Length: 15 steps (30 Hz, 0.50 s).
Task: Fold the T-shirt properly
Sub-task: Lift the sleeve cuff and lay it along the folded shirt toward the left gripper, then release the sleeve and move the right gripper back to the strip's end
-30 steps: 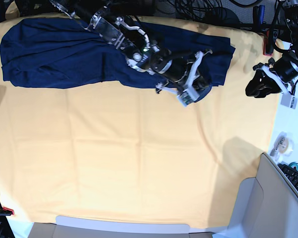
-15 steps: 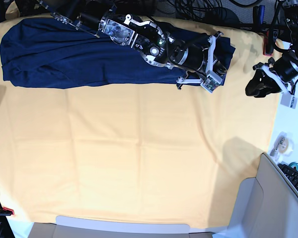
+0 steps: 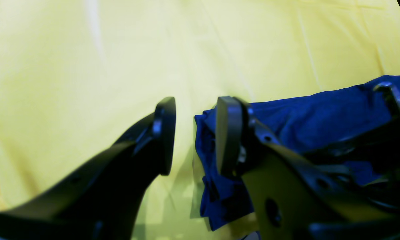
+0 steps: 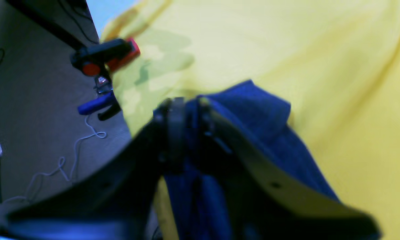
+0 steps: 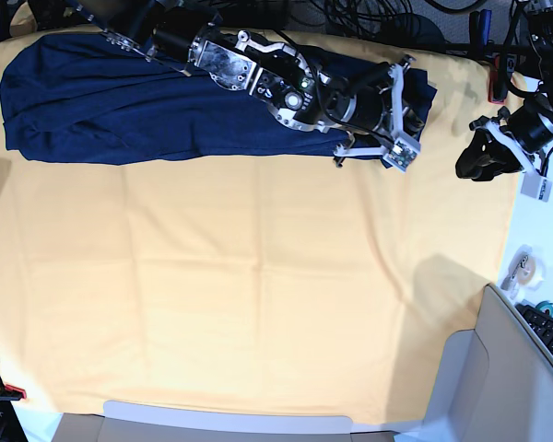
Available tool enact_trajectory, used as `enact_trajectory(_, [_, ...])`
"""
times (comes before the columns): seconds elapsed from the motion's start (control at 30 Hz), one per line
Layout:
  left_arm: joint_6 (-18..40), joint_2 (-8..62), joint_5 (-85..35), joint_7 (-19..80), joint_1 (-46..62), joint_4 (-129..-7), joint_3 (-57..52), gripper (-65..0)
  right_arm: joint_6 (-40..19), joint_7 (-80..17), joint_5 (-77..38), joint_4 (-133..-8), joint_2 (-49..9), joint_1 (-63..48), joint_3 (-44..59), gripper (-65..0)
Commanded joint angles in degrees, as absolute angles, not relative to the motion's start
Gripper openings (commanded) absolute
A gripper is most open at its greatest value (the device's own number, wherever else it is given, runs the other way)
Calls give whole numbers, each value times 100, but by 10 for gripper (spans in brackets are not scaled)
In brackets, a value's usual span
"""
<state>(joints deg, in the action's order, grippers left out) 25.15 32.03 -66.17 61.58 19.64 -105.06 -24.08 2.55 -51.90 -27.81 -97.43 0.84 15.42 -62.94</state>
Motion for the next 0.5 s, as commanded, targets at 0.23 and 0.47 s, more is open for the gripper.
enact_trajectory(0.23, [2545,3336,-6686,6070,1921,-10571,-2484,-448,198,-5147,-2826,-9938,119,1736,-6264,-401])
enact_trajectory(0.47, [2545,3354,-6686,6105,1921,-10475,-2484,-446,233,-5147,-2818,-10598,-101,1965,-5903,-401])
